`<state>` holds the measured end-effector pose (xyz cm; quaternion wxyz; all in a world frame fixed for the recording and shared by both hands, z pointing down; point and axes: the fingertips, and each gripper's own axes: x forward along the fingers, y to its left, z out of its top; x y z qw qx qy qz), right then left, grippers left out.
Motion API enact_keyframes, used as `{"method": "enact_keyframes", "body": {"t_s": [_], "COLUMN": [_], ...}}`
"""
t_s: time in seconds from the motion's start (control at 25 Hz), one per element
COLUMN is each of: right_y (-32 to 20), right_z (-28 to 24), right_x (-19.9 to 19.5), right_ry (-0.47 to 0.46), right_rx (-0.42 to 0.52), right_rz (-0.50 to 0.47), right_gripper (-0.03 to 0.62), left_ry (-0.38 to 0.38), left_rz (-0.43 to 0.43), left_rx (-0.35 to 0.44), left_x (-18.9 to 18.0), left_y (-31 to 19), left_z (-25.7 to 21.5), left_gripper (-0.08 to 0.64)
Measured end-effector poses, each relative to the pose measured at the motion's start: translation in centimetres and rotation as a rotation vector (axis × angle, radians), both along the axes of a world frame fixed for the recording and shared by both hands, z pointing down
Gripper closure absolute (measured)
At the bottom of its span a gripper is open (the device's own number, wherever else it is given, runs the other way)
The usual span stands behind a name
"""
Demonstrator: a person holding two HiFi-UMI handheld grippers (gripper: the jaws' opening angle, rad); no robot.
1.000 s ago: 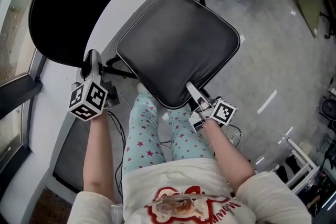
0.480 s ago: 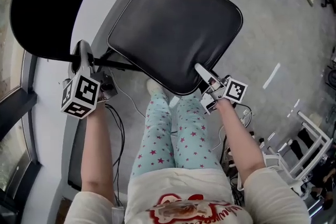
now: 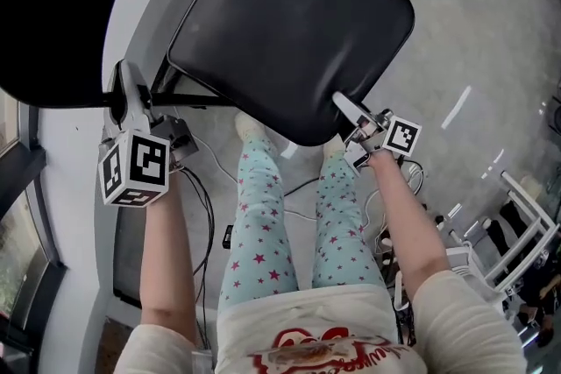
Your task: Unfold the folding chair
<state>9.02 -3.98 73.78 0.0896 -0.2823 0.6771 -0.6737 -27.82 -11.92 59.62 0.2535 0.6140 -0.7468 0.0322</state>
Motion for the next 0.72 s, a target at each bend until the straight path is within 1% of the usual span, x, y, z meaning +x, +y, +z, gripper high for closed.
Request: {"method": "enact_keyframes", "body": {"t_s": [0.08,0.2,0.32,0.48,0.6,0.72], "right_y": [0.6,1.4,1.9,2.3,2.3,2.2], "right_z": [1.0,2.5,3.6,4.1,3.8,3.7], "right_x": [0.6,1.4,1.7,2.8,2.5,2.1], "right_ry": [-0.012,-0.023,-0.042,-0.083,-0.099,-0.101], "right_rx": [-0.007,-0.019,-0.018,-0.002,0.018,0.030], "right_rz": [-0.002,-0.003,-0.021,-0.018,-0.024,-0.018], "right_gripper": [0.333,0.325,0.324,0.324,0.324,0.324], "left_ry": [-0.019,-0.069,-0.072,-0.098,-0.105,-0.129], "left_rz": [0.025,0.059,0.036,0.015,-0.029,-0.034], "left_rx": [-0.028,-0.066,-0.062,-0.047,-0.028,-0.037], "left_x": [1.3,3.0,3.5,5.0,4.4,4.4], "left_y": [0.4,1.1,1.9,2.4,2.5,2.9], "left_z": [0.8,1.9,2.2,2.3,2.2,2.8], "left_gripper": [0.557,0.557,0.557,0.557,0.557,0.554]}}
